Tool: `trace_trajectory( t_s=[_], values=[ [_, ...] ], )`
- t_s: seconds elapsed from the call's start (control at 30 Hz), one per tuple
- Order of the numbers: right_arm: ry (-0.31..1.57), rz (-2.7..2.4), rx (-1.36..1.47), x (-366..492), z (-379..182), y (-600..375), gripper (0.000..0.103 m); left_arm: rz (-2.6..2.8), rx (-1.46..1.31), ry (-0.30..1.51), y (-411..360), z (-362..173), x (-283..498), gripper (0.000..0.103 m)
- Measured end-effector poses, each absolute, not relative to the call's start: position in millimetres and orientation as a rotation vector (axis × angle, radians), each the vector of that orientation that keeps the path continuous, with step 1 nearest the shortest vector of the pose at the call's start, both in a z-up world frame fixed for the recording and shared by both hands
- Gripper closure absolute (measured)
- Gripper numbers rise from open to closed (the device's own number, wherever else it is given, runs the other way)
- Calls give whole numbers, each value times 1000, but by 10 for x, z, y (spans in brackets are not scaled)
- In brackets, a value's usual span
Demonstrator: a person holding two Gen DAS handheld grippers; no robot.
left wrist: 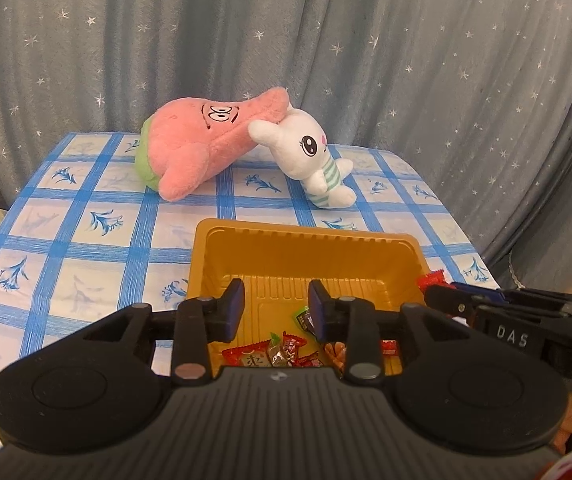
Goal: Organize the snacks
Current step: 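Withdraw both tools from the tray back toward the clear packet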
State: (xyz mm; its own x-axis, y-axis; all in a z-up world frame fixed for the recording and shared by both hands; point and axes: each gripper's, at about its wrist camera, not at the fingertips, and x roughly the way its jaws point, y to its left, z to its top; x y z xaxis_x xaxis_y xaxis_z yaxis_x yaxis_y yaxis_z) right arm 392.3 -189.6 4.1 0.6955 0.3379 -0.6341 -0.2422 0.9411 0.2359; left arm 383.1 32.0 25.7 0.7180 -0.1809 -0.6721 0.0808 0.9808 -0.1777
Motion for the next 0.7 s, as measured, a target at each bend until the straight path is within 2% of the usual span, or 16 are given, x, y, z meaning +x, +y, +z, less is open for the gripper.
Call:
trace_trajectory(
  t_s=[0.07,0.1,0.13,0.2,0.7],
  values=[
    [728,343,174,3939,46,-1916,81,-144,-142,756,331,261,3806,64],
    [731,357,201,3952,46,-1932,76,-143,-142,754,334,263,3786,63],
    [731,365,219,3956,51,-1945,56,-141,-142,753,340,264,3760,62],
    [703,357,222,3920,89,-1959,34,-137,-142,753,348,265,3709,57],
    [713,274,264,3326,172,-2293,34,-111,-145,741,307,301,3015,35]
  ],
)
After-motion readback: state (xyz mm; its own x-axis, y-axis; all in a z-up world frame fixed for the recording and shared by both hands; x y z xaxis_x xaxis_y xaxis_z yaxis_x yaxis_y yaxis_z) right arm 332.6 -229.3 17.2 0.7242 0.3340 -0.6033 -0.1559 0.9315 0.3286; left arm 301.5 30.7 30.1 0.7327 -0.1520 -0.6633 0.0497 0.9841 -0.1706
